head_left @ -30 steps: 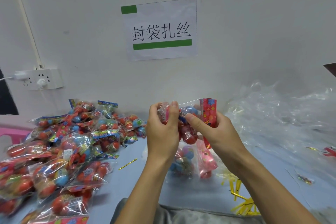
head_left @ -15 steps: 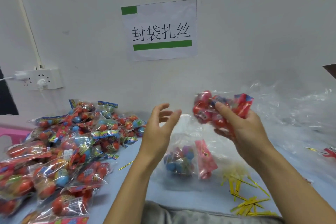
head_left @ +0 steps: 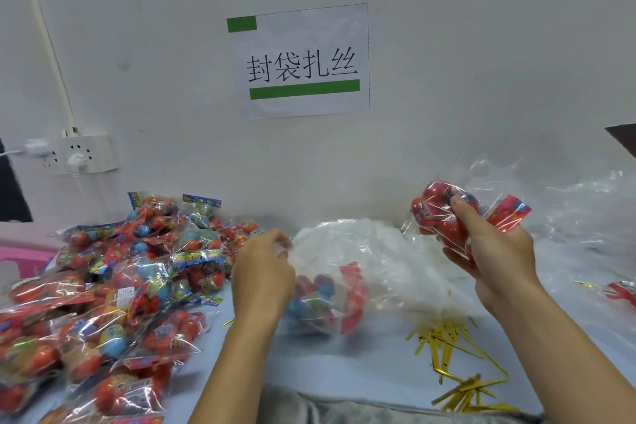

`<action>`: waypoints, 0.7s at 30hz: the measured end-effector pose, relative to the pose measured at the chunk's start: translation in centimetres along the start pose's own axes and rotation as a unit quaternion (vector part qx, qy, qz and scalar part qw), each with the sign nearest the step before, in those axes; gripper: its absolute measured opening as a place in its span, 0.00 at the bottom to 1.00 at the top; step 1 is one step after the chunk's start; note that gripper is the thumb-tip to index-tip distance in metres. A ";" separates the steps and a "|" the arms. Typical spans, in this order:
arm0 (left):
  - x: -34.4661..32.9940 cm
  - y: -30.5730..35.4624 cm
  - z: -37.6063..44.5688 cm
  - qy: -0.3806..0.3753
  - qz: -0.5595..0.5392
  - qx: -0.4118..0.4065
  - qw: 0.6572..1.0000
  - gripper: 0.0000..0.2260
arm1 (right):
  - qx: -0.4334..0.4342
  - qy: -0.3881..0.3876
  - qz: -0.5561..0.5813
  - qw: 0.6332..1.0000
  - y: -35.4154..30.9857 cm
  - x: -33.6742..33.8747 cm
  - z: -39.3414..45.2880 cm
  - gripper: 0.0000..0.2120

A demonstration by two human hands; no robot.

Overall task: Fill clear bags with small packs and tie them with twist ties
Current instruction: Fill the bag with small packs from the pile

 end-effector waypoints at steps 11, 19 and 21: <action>-0.2 4.4 -2.1 0.145 0.089 -0.086 0.982 0.15 | -0.003 0.029 -0.131 0.991 0.8 0.4 0.2 0.19; -6.8 5.1 -5.7 -0.198 0.263 -0.170 0.929 0.32 | 0.000 0.011 -0.166 0.986 1.0 -0.3 -0.4 0.16; -7.0 4.7 -5.6 -0.195 0.280 -0.161 0.926 0.22 | -0.004 0.008 -0.164 0.986 1.0 -0.4 -0.3 0.16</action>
Point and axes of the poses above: each hand's wrist, its own z-axis towards the middle knuckle, its own x-axis out of the back of the hand, y = z × x, the point moved 2 cm from there along z, towards the middle knuckle, and after that the axes turned 4 degrees about -y, right-handed, at the moved point
